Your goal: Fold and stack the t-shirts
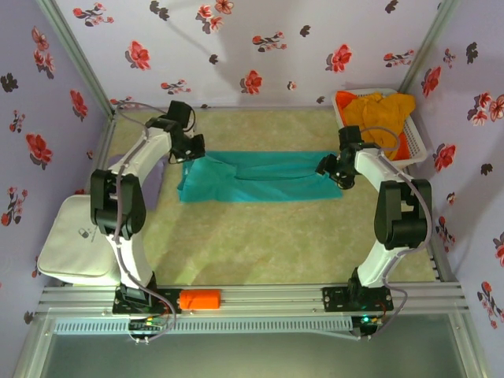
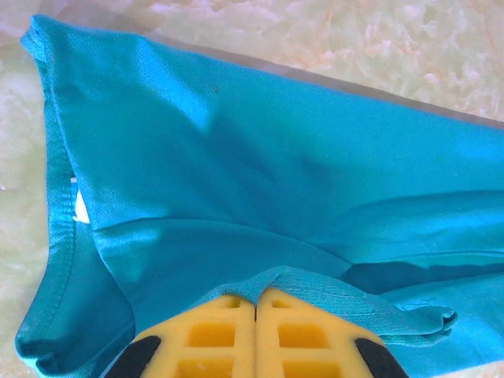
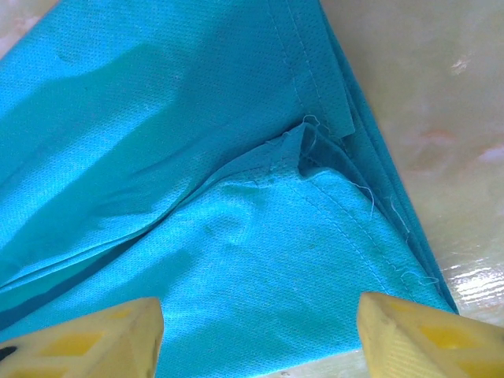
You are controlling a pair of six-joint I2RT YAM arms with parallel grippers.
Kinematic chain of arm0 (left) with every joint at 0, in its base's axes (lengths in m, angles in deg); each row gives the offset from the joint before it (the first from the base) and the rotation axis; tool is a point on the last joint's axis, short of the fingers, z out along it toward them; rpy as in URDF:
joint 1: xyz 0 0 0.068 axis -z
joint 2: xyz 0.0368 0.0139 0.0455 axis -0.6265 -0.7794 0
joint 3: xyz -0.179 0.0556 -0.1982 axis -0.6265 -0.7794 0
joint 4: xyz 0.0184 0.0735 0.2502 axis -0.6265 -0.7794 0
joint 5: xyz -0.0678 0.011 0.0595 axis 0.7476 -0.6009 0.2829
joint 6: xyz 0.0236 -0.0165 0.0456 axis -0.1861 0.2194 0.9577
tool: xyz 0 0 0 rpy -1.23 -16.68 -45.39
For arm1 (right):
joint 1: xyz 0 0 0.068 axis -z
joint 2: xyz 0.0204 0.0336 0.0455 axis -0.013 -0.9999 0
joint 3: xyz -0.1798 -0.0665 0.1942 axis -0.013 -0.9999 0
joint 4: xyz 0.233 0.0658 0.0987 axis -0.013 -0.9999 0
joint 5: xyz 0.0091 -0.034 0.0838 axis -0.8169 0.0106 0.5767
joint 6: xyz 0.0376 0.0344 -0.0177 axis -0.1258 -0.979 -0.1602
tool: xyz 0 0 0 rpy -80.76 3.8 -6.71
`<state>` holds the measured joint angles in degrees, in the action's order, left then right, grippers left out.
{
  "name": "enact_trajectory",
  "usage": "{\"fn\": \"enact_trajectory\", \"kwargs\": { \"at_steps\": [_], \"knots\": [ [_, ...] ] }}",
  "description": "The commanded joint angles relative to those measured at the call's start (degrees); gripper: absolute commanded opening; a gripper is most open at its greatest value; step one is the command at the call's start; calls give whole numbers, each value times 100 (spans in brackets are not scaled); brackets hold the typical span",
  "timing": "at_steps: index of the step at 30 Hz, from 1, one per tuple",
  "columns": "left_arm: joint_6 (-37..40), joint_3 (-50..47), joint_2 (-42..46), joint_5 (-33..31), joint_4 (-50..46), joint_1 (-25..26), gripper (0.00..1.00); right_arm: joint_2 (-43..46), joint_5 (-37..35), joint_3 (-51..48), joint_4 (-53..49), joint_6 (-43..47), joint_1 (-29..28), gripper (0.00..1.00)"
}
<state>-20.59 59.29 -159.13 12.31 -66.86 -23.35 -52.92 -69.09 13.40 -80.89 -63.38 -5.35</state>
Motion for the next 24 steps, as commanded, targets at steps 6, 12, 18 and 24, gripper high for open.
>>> {"fn": "enact_trajectory", "kwargs": {
  "at_steps": [6, 12, 18, 24],
  "knots": [
    [335, 1116, -917, -429, -519, -193, 17, 266, 128, -161, 48, 52, -23, 67],
    [237, 810, -562, -486, -901, -240, 51, 407, 104, -205, 30, 64, -66, 67],
    [-476, -1139, 825, 136, 167, -93, 52, 407, 251, -320, 432, -90, -205, 68],
    [-1051, -1959, 921, 312, 1070, 307, 51, 34, 449, -244, 883, -396, -278, 68]
  ]
}}
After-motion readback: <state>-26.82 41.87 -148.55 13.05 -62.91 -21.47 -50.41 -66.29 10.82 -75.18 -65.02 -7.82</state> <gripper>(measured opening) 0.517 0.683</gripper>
